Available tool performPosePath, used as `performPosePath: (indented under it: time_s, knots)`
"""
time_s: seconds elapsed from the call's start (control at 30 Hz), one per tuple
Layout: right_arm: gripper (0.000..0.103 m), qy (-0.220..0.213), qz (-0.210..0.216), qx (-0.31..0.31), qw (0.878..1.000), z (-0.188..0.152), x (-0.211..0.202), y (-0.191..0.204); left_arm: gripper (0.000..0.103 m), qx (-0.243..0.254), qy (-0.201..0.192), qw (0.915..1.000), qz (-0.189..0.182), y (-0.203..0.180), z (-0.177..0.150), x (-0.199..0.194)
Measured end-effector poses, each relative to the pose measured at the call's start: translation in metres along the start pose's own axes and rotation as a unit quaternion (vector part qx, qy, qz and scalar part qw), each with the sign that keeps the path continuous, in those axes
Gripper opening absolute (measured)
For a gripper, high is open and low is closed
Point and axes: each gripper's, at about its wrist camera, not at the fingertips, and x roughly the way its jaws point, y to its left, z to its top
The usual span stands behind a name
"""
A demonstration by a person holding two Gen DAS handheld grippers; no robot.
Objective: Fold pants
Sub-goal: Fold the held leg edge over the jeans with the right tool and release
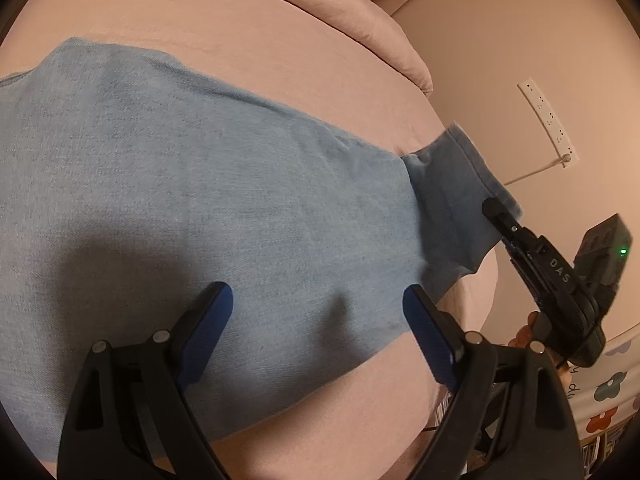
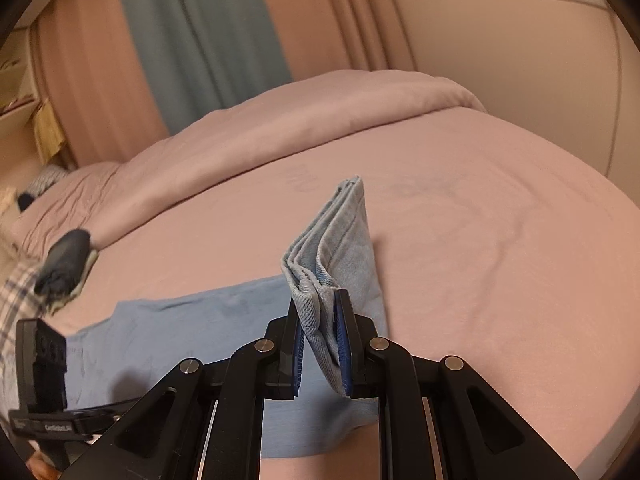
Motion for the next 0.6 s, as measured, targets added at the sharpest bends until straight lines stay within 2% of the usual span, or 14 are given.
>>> performPosePath:
  time_s: [0.13,0.27,0.43,0.53,0.6]
  knots:
    - [0.017,-0.002,0.013,-0.018,1.0,0.003,-0.002,0.016,0.088,-0.016,-0.004,0.9997,-0.017,0.005,-0.001,-0.003]
    - [0.017,0.001,0.034,-0.034,0.999,0.0,-0.002,0.034,0.088,-0.057,-0.025,0.9968,-0.049,0.013,-0.001,-0.014]
    - [0.017,0.006,0.06,-0.075,0.995,-0.014,0.0,0.064,0.088,-0.079,-0.039,0.9909,-0.101,0.015,0.002,-0.023]
    - [0.017,0.014,0.065,-0.106,0.992,-0.031,0.004,0.083,0.092,-0.092,-0.044,0.9864,-0.129,0.014,0.005,-0.027]
    - [0.017,0.019,0.071,-0.125,0.99,-0.042,0.006,0.094,0.099,-0.112,-0.047,0.9806,-0.154,0.018,0.006,-0.026]
